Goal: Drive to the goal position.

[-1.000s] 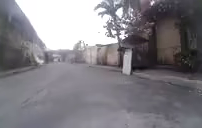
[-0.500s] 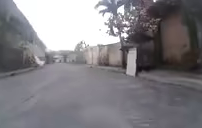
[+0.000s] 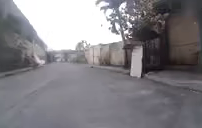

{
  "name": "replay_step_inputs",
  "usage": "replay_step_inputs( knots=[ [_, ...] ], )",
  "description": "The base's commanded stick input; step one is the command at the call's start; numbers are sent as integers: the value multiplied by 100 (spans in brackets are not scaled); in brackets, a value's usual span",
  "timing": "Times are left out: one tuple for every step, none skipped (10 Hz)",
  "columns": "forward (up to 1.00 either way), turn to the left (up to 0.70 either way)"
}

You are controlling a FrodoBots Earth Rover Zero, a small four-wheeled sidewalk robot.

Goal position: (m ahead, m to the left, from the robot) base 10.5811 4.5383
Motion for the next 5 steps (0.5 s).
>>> replay_step_inputs(
  knots=[
    [100,0],
    [100,0],
    [100,0],
    [100,0],
    [100,0]
  ],
)
